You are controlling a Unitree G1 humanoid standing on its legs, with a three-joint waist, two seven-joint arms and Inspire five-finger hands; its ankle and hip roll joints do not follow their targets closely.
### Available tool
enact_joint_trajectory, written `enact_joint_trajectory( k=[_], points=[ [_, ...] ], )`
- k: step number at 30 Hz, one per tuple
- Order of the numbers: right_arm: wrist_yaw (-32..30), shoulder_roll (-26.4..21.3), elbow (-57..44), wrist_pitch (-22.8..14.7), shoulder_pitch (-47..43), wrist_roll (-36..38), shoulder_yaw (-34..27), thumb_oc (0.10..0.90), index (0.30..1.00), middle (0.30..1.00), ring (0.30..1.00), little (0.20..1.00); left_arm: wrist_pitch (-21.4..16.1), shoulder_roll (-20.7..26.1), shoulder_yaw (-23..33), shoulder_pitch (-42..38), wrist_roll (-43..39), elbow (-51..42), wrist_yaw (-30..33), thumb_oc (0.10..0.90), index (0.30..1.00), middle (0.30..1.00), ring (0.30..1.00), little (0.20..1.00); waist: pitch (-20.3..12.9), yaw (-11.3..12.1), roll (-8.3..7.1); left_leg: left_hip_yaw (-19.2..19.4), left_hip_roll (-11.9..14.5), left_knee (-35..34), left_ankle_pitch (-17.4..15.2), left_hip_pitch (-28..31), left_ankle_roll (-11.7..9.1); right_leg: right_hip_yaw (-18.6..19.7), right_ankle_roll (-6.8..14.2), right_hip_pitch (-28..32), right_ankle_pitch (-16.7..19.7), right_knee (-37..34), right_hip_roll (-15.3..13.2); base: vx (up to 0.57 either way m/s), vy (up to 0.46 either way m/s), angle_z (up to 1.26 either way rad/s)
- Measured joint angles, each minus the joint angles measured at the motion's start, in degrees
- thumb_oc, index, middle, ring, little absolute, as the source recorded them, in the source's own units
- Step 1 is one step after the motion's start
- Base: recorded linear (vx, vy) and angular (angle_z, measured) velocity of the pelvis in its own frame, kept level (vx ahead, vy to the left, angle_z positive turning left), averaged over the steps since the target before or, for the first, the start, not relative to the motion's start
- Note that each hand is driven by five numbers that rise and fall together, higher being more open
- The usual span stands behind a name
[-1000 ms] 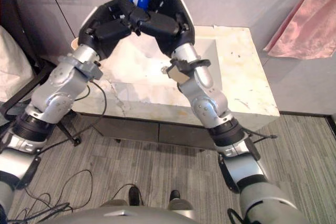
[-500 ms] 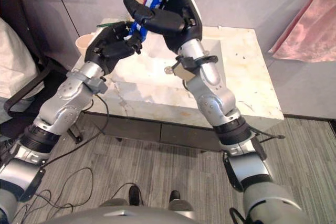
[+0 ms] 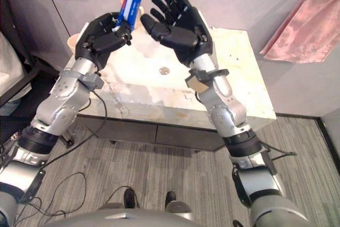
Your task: Organize the bathroom.
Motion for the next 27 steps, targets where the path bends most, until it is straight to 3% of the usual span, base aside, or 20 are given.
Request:
enact_joint_trajectory(
  k=[27],
  points=[
    [-0.52,0.04,5.14,-1.86,-3.14,1.73,0.49,0.8,0.9,0.9,0.9,0.9,0.92,-0.66,-0.38,1.77,-0.01,-0.02,-6.17,0.406,0.309,0.309,0.309,0.309,-0.02,0.42,-0.48,-0.14,-0.03,0.01,-0.02,-0.02,0.03,0.21,0.09,-0.06,0.08,0.0,-0.03,0.0,0.0,0.0]
  ],
)
